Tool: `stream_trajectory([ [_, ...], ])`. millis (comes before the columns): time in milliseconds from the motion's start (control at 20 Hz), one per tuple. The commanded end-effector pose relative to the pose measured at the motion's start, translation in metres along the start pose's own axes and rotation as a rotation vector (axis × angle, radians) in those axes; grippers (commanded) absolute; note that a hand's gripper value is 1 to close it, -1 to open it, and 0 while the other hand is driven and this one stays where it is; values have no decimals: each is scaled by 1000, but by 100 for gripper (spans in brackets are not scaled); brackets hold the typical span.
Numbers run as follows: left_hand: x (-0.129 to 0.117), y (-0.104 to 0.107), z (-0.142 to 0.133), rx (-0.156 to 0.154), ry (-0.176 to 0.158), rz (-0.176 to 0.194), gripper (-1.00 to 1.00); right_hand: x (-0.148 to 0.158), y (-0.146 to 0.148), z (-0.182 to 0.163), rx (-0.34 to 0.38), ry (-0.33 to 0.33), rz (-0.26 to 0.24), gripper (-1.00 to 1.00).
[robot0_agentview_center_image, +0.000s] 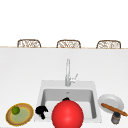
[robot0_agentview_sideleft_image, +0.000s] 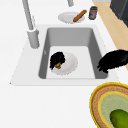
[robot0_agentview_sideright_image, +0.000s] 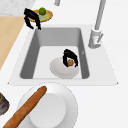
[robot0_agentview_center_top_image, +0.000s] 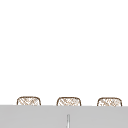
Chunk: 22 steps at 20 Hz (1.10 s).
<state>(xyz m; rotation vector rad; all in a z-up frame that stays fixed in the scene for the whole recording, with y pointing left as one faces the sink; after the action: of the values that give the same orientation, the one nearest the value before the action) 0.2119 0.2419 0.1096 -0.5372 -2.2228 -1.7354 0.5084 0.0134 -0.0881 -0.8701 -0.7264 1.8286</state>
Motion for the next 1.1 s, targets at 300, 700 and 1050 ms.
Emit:
stream_trajectory([
  [300, 0, 0, 0, 0, 0, 0, 0, 4, 3, -12, -118, -1, 25, 100],
  [700, 0, 0, 0, 0, 0, 0, 0, -18, -6, -4, -211, -42, -61, 100],
  [1050, 0, 0, 0, 0, 0, 0, 0, -48, -13, 13, -280, -90, -176, 100],
])
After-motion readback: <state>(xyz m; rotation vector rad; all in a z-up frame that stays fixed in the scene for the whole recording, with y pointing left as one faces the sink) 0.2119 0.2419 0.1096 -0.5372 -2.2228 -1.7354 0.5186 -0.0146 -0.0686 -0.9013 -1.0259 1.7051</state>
